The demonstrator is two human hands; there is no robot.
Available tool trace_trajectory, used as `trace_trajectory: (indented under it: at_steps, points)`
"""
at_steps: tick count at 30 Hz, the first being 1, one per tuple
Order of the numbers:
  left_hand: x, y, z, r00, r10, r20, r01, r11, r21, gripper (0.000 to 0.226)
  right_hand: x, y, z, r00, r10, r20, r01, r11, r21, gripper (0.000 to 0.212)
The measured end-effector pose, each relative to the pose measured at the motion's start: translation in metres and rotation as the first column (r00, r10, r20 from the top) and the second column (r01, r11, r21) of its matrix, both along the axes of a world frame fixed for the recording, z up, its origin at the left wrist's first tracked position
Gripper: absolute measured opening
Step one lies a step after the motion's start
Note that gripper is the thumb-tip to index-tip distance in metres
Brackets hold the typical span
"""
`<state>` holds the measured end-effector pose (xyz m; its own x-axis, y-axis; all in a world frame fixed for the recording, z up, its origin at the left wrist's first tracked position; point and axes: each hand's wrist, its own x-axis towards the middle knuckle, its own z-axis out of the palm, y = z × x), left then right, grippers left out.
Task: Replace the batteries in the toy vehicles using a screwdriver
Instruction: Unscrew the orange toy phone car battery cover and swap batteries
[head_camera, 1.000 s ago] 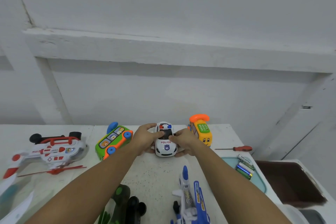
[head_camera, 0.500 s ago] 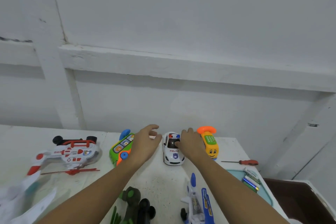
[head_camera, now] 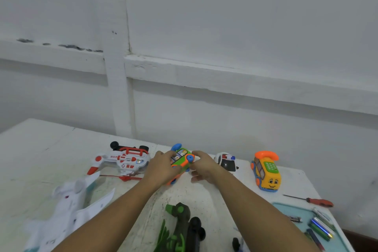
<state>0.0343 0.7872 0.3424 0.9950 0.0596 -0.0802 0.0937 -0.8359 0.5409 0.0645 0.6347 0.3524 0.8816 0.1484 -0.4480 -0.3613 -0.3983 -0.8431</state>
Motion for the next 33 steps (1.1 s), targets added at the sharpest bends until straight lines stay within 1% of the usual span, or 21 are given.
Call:
trace_trajectory:
  at_steps: [2,6,8,10,12,14,19,21,24,28,30,33]
  points:
    - [-0.001,0.002,-0.002,1.0,-0.003,0.001,0.003,0.999,-0.051,0.055,0.0,0.004,-0.005,0.999,-0.029,-0.042,0.032,0.997,0.065,0.058]
    - [-0.005,0.0,-0.001,0.999,0.028,0.033,-0.023,0.989,-0.148,0.049,0.0,0.005,-0.011,0.998,-0.044,-0.037,0.047,0.994,0.095,0.052]
    - [-0.007,-0.002,0.002,0.998,0.047,0.05,-0.036,0.979,-0.203,0.047,0.0,0.004,-0.01,0.998,-0.06,0.007,0.059,0.992,0.108,0.05]
    - [-0.009,-0.004,0.006,0.995,0.062,0.073,-0.038,0.955,-0.294,0.047,0.0,-0.001,-0.003,0.993,-0.074,0.097,0.063,0.992,0.112,0.046]
    - [-0.011,-0.007,0.018,0.992,0.088,0.087,-0.043,0.905,-0.424,0.045,0.0,-0.01,0.01,0.978,-0.073,0.195,0.049,0.991,0.123,0.042]
    - [-0.011,-0.013,0.037,0.991,0.101,0.091,-0.035,0.836,-0.548,0.045,0.0,-0.022,0.03,0.955,-0.062,0.289,0.021,0.99,0.142,0.038]
    - [-0.009,-0.044,0.093,0.995,-0.01,0.099,0.079,0.689,-0.721,0.051,-0.009,-0.068,0.097,0.888,-0.076,0.454,-0.025,0.977,0.212,0.038]
    - [-0.009,-0.063,0.113,0.992,-0.065,0.107,0.124,0.644,-0.755,0.052,-0.015,-0.092,0.119,0.866,-0.094,0.491,-0.031,0.97,0.242,0.038]
    - [-0.01,-0.098,0.134,0.984,-0.156,0.087,0.165,0.607,-0.778,0.053,-0.027,-0.129,0.142,0.839,-0.121,0.53,-0.037,0.96,0.276,0.039]
    - [-0.016,-0.154,0.143,0.97,-0.242,0.031,0.162,0.546,-0.822,0.052,-0.044,-0.18,0.158,0.805,-0.139,0.576,-0.01,0.969,0.248,0.041]
    - [-0.021,-0.182,0.141,0.965,-0.264,0.004,0.143,0.512,-0.847,0.055,-0.051,-0.207,0.157,0.804,-0.15,0.576,0.012,0.972,0.237,0.042]
    - [-0.028,-0.219,0.134,0.96,-0.28,-0.024,0.122,0.493,-0.862,0.064,-0.059,-0.244,0.149,0.825,-0.156,0.544,0.033,0.973,0.229,0.042]
